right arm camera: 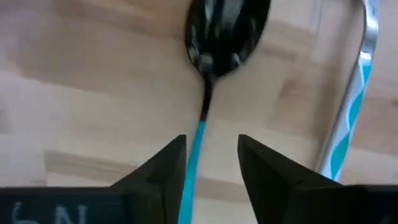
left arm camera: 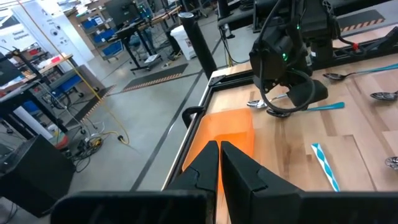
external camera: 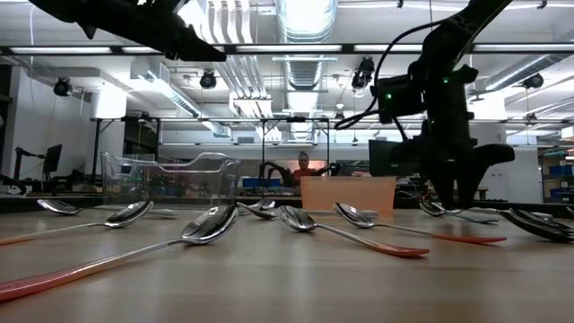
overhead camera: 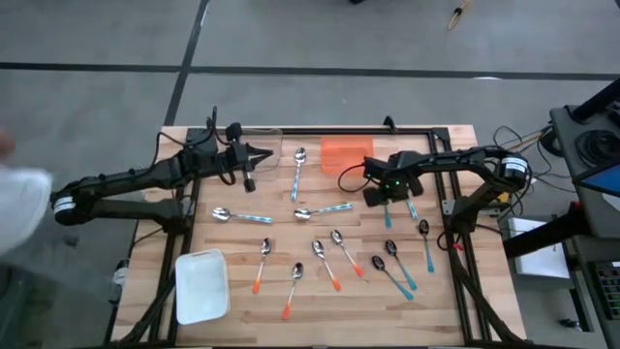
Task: Sort silverware by color (type)
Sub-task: Put the blue spoon into the transparent bin
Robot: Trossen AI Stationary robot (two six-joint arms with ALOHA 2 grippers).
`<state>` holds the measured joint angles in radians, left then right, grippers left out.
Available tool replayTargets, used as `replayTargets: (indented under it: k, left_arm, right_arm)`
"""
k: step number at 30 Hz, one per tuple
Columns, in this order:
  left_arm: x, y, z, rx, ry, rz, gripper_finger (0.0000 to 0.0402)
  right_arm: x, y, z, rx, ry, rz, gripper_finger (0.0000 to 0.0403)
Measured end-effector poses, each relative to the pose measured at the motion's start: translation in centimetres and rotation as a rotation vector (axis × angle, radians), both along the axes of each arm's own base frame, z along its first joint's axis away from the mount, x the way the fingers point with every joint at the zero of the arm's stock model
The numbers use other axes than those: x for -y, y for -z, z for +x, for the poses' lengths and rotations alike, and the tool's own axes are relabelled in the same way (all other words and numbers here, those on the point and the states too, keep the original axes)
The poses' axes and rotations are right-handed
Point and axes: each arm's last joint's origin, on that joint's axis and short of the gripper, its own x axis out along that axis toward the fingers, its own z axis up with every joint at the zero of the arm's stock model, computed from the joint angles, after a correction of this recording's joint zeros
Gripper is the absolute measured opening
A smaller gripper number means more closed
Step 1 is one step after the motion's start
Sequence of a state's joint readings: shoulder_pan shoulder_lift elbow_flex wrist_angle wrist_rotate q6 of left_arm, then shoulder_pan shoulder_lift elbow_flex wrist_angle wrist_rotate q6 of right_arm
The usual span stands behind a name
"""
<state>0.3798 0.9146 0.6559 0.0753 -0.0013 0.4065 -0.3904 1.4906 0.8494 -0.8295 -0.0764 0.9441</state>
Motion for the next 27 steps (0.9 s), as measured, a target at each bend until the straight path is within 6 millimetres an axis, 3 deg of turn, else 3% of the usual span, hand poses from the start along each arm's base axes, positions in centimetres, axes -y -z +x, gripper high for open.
replayTargets:
  k: [16, 27]
  left_arm:
    - [0.0, 0.0, 0.0, -0.001, 0.001, 0.000, 0.0000]
    - [0.0, 0.0, 0.0, -0.003, 0.001, 0.003, 0.0000]
  right_arm:
    - [0.4, 0.1, 0.5, 0.025, 0.031, -0.120, 0.0135]
    - [-0.5, 1.5, 0.1, 0.037, 0.027, -0.147, 0.0134]
